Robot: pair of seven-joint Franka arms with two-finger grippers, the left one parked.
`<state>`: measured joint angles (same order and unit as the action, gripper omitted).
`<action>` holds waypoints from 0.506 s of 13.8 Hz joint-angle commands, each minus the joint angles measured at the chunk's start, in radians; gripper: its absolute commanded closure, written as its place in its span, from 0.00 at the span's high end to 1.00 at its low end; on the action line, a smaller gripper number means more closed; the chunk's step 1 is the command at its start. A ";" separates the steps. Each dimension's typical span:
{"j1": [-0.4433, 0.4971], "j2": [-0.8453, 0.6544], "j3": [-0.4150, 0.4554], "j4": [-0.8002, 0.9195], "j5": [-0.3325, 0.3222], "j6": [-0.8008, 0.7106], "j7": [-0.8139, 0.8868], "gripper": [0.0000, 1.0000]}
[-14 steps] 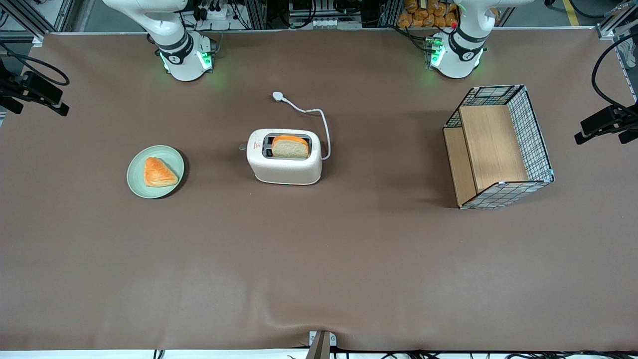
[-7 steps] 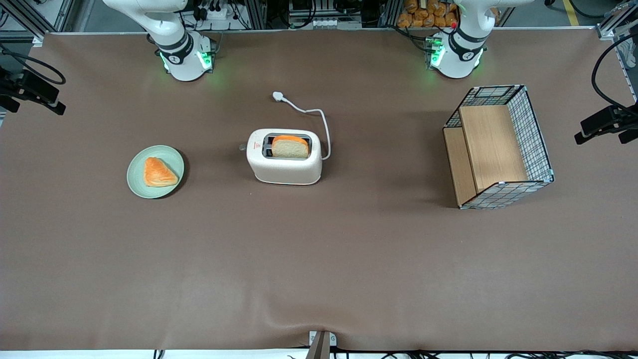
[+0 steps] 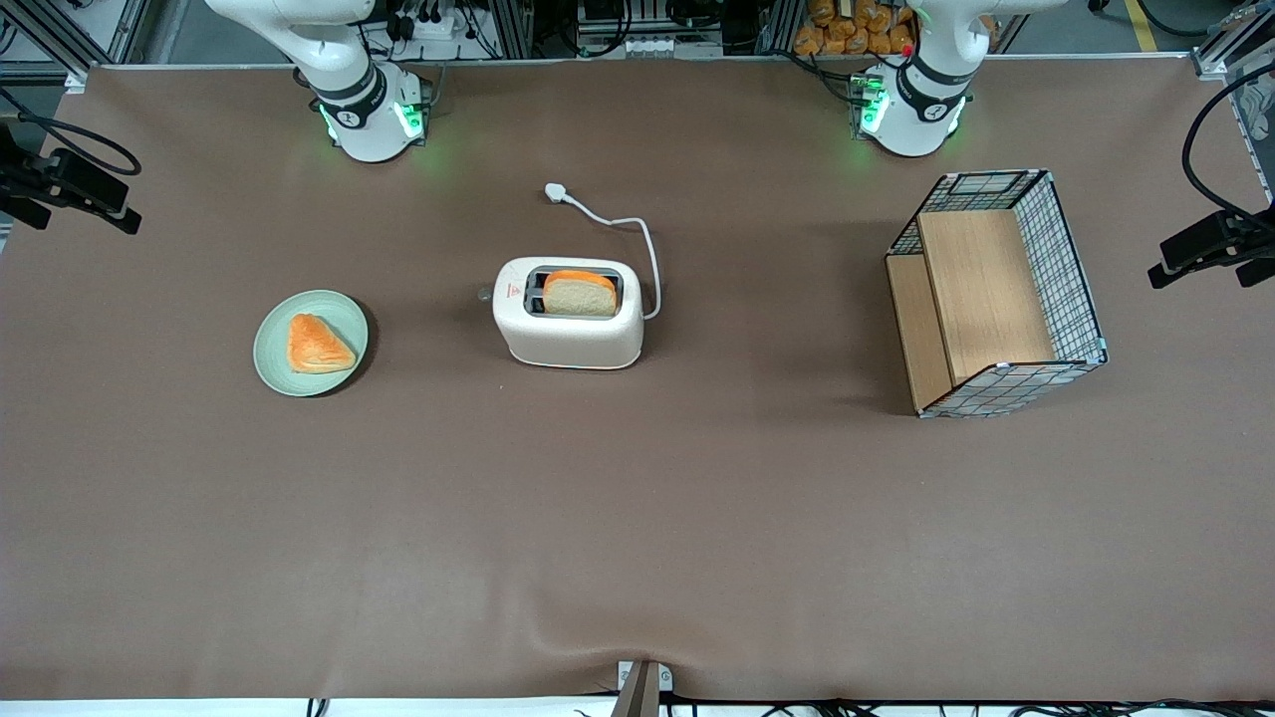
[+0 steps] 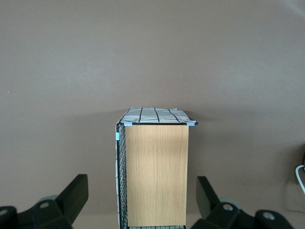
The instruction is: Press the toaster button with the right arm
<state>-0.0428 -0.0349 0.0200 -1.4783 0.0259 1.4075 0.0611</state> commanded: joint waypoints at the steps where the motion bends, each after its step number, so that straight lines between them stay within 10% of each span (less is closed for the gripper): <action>1: 0.000 0.018 0.001 0.007 0.003 -0.025 0.003 1.00; 7: 0.006 0.041 0.001 -0.040 0.086 -0.088 0.011 1.00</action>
<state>-0.0412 0.0080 0.0222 -1.4978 0.0812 1.3329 0.0611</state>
